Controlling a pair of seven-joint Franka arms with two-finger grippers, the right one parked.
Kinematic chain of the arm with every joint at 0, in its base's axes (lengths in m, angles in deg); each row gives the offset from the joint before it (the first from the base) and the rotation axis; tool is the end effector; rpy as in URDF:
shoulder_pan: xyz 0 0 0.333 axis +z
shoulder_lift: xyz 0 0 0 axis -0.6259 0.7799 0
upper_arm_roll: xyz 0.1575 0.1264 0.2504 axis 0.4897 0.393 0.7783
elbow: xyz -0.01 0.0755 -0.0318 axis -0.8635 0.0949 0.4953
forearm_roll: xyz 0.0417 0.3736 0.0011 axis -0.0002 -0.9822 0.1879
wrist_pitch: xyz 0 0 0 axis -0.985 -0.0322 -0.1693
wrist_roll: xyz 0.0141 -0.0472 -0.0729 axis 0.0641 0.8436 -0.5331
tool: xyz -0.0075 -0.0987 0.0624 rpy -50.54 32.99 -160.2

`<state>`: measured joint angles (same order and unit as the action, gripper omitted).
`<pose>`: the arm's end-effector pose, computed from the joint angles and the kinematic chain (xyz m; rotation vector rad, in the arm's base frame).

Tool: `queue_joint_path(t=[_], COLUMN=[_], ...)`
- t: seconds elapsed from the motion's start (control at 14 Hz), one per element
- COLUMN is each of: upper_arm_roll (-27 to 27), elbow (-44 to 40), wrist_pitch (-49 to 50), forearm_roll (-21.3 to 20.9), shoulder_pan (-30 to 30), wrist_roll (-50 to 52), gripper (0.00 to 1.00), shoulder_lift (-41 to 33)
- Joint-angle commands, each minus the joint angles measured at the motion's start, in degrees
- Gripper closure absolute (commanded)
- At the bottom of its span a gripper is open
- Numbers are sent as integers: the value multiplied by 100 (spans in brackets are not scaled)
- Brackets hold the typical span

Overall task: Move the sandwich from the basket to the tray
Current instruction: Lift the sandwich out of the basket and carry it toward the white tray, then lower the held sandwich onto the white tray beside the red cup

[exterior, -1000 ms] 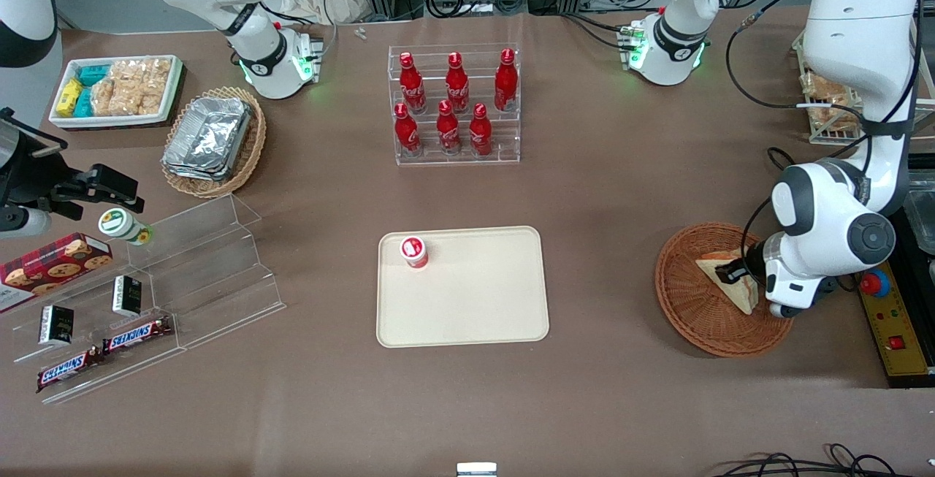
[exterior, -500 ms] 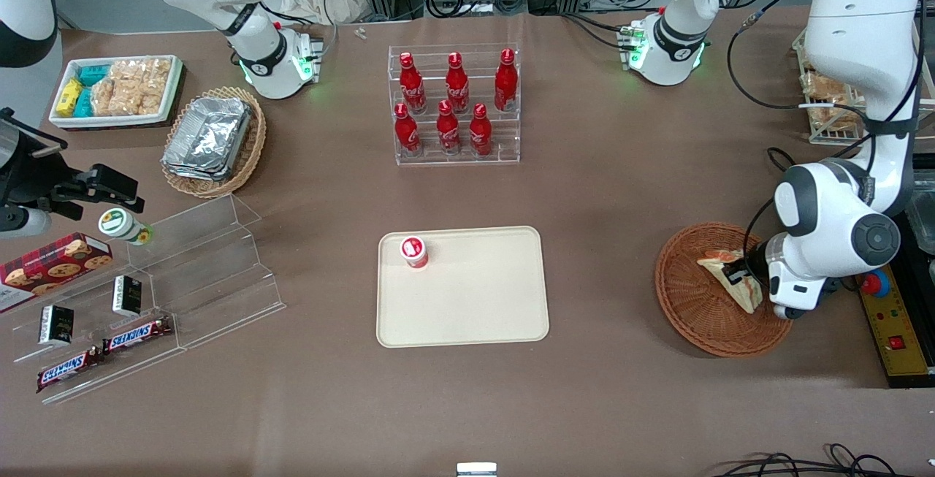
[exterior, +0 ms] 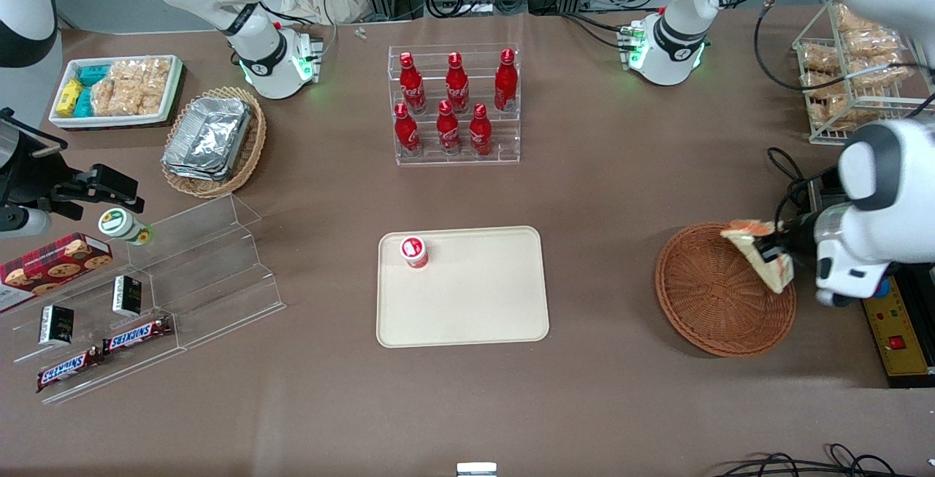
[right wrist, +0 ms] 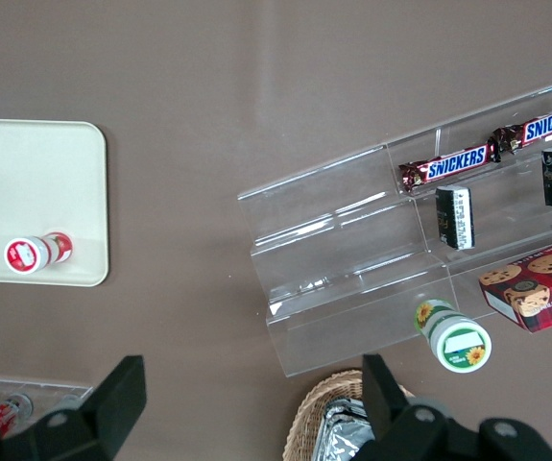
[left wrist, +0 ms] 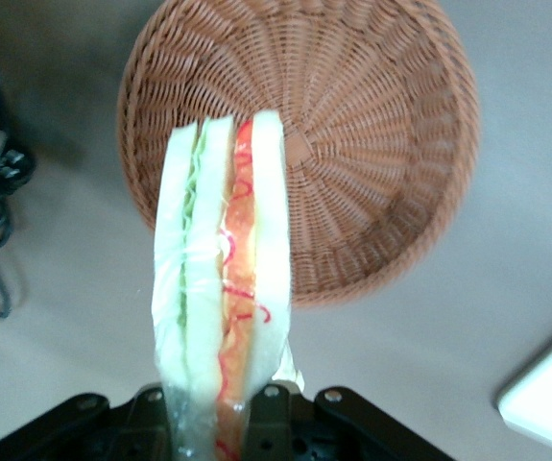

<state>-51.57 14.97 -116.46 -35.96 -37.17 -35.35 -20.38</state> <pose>0.6085 0.0136 0.4311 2.9996 0.7793 -0.4191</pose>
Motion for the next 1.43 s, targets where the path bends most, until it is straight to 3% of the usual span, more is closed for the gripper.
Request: queue_joint_path(t=[0.0,0.43,0.5,0.57,1.0,1.36], upper_arm_roll=[-489,-1589,-1607,-1634,-1704,-1713], elbow=[-776,-821,-856,-874,-848,-883], wrist_pitch=[672,664,655,655,-415,-1356], forearm_roll=[14,-134,-248,-301,-311,-249], shoulder_pan=[-43,-244,-463,-717,-1474,-1590], wrist_roll=[206,550,550,568,585,568], gripper=[87,87,88,100,100,100], shoulder_lift=[108,196,197,197,591,1513])
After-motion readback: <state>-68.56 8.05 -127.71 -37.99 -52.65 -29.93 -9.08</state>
